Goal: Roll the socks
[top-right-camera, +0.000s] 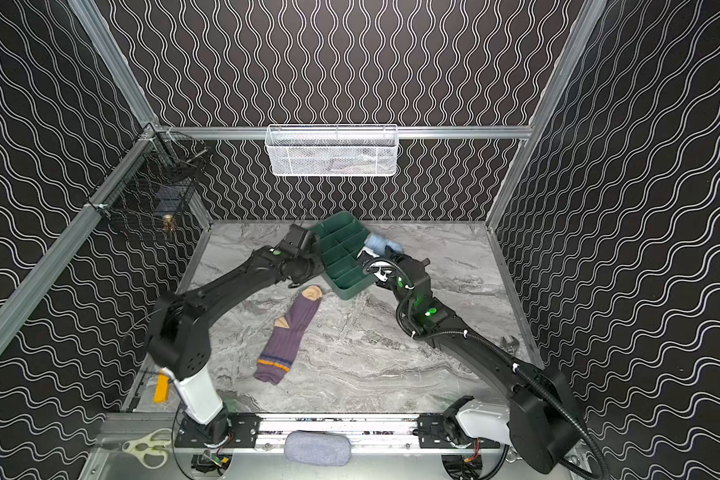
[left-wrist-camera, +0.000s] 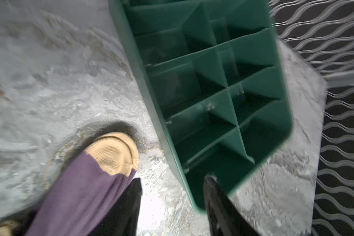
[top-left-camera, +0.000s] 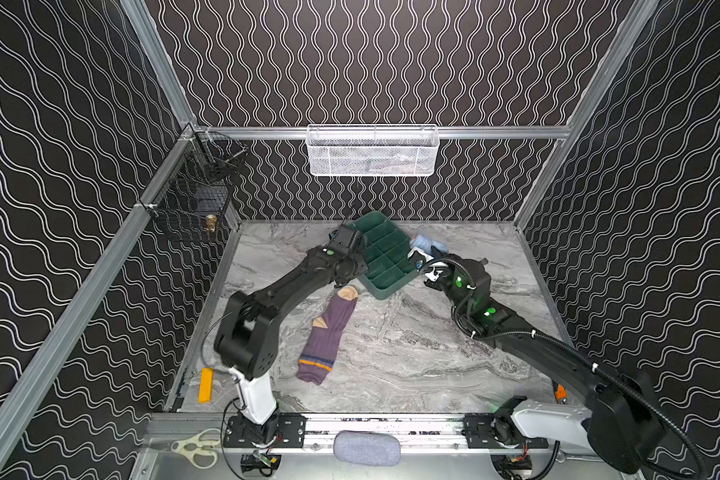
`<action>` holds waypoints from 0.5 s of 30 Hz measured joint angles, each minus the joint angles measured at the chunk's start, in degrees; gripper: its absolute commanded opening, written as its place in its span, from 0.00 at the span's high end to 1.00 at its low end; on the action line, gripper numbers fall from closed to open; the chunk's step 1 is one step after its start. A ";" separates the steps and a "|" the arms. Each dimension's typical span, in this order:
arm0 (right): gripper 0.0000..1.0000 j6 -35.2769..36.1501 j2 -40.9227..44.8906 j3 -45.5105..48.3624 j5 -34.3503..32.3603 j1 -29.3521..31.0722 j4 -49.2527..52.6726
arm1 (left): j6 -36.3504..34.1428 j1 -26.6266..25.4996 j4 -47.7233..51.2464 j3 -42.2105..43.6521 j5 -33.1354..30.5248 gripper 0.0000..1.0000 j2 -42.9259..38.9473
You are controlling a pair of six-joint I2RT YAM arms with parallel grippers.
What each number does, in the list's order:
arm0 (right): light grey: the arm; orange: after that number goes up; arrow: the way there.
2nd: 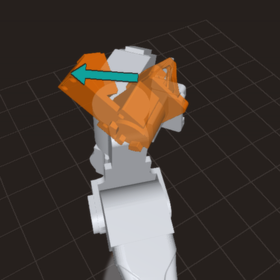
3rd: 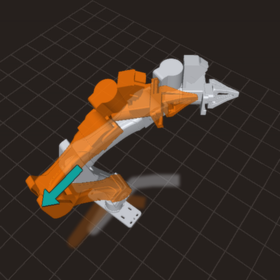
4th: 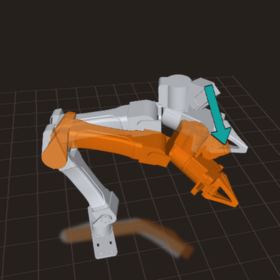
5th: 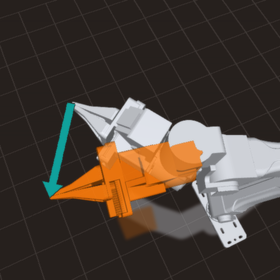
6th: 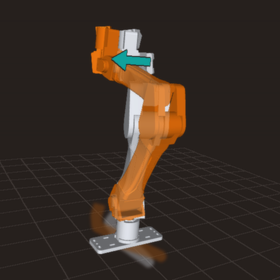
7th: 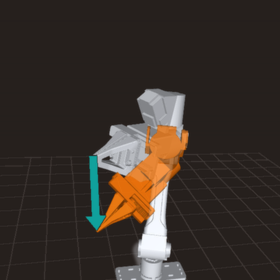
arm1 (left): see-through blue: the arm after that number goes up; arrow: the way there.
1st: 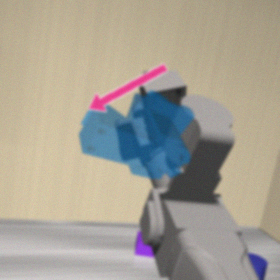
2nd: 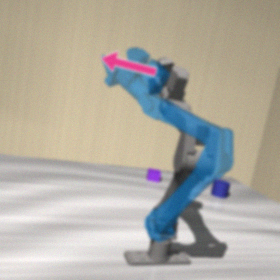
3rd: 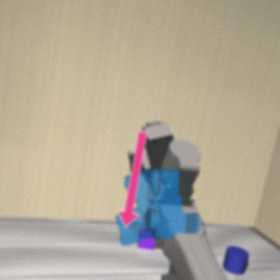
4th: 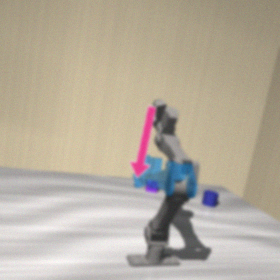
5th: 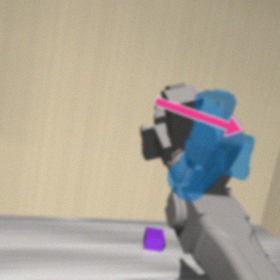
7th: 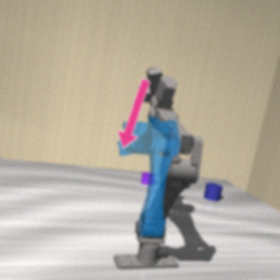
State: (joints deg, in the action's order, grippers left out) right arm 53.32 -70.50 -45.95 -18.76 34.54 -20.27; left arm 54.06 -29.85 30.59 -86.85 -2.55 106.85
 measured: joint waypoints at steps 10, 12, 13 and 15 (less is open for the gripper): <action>1.00 -0.81 -2.05 0.37 -0.98 3.02 -0.22 | 6.14 -1.97 8.48 -8.96 0.28 0.55 11.13; 1.00 -0.76 -2.54 0.37 -1.64 3.17 -0.39 | 7.43 -1.99 9.46 -9.90 -0.48 0.61 13.05; 1.00 -0.74 -2.69 0.37 -1.66 3.23 -0.44 | 7.91 -1.95 9.75 -10.03 -0.39 0.66 13.81; 1.00 -0.63 -2.78 0.37 -1.60 3.28 -0.50 | 8.68 -2.12 10.19 -10.10 -0.87 0.73 14.80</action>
State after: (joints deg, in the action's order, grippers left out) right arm 52.69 -73.28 -45.58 -20.36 37.82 -20.78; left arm 62.74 -31.97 40.77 -96.95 -3.42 121.64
